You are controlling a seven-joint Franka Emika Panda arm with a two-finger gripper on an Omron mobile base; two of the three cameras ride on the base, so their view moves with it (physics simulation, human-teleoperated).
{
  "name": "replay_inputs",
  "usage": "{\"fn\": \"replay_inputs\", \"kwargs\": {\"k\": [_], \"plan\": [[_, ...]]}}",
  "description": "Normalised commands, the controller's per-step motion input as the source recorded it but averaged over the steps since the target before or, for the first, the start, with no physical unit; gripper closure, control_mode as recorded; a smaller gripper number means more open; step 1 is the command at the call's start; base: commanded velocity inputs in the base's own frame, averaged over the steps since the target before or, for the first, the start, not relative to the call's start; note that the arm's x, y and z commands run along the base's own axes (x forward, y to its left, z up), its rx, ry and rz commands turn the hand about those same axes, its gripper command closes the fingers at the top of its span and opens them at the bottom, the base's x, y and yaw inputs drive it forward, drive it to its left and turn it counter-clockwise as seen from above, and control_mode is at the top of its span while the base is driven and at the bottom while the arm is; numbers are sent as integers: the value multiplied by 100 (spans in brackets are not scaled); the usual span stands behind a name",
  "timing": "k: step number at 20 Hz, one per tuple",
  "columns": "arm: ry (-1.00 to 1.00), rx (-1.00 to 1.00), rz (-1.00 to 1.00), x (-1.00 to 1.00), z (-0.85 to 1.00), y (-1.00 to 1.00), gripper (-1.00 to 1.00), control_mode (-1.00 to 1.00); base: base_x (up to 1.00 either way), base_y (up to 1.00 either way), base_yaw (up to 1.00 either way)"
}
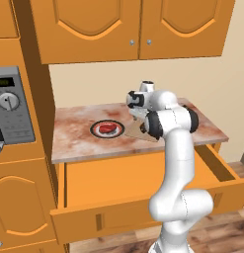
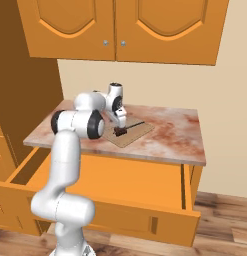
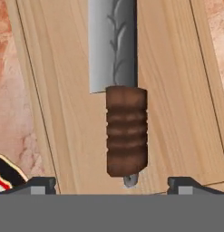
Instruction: Pick up the knife from the drawer and place it on the cutting board. Then place the meat from the plate to the cutting board.
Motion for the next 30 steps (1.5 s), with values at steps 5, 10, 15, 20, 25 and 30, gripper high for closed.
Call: {"fn": "replay_inputs", "kwargs": {"k": [5,10,15,20,25,30], "plan": [[-12,0,0,-19,0,80,-100,-100,0,0,0],[-13,0,5,-1,7,60,-100,-100,0,0,0],[-9,0,3,0,18,52,-100,-100,0,0,0],[4,0,0,0,9,44,-100,-100,0,0,0],[2,0,0,0,0,33,-100,-100,0,0,0],[0,0,0,9,0,20,-100,-100,0,0,0]]}}
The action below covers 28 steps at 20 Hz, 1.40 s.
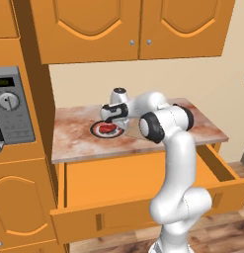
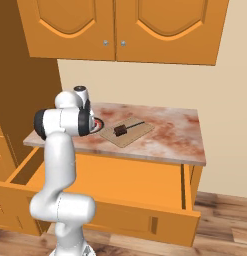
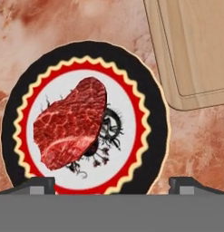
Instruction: Pick up the knife from the drawer and place it on the cutting board. Then place the meat from the plate to the cutting board.
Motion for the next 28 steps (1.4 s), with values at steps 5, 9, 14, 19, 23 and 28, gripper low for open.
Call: {"fn": "replay_inputs", "kwargs": {"k": [5,9,14,19,23,28], "plan": [[0,0,0,14,-4,6,-100,-100,0,0,0],[0,0,0,20,-8,6,-100,-100,0,0,0],[1,0,0,17,-10,7,-100,-100,0,0,0],[2,0,0,13,-12,4,-100,-100,0,0,0],[2,0,0,13,-15,3,-100,-100,0,0,0],[2,0,0,14,-14,3,-100,-100,0,0,0]]}}
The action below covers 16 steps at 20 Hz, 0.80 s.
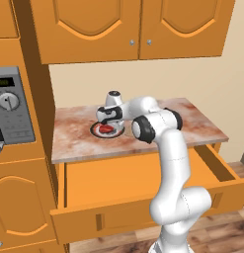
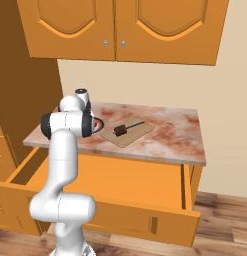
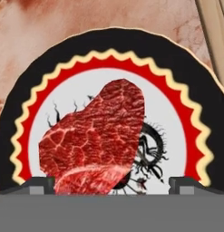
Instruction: Pick up the knife from the drawer and place it on the cutting board. Then place the meat from the plate to the cutting board.
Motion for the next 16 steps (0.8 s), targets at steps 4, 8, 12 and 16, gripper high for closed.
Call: {"fn": "replay_inputs", "kwargs": {"k": [4,8,12,16], "plan": [[2,-1,0,10,-17,1,-100,-100,0,0,0],[3,-1,0,7,-16,2,-100,-100,0,0,0],[4,0,0,6,-16,1,-100,-100,0,0,0],[4,0,0,8,-17,5,-100,-100,0,0,0]]}}
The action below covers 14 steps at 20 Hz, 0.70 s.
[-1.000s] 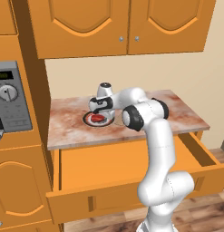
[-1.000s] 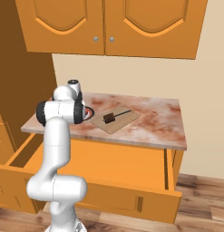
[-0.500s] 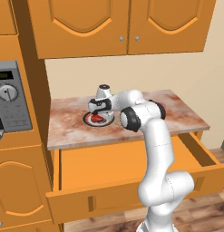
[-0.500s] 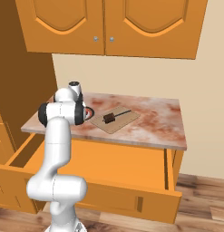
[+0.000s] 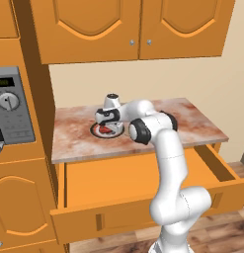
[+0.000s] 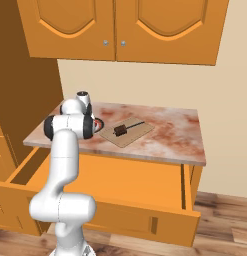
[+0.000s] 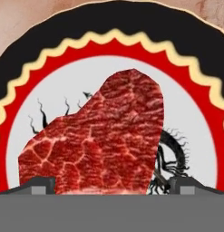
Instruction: Pick up the knife from the drawer and place it on the cutting board. Then place the meat from the plate to the cutting board.
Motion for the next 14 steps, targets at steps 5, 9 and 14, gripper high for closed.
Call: {"fn": "replay_inputs", "kwargs": {"k": [5,9,14], "plan": [[5,0,0,10,-20,7,-100,-100,0,0,0],[6,0,0,16,-16,14,-100,-100,0,0,0],[6,-1,0,9,-29,11,100,-100,0,0,0]]}}
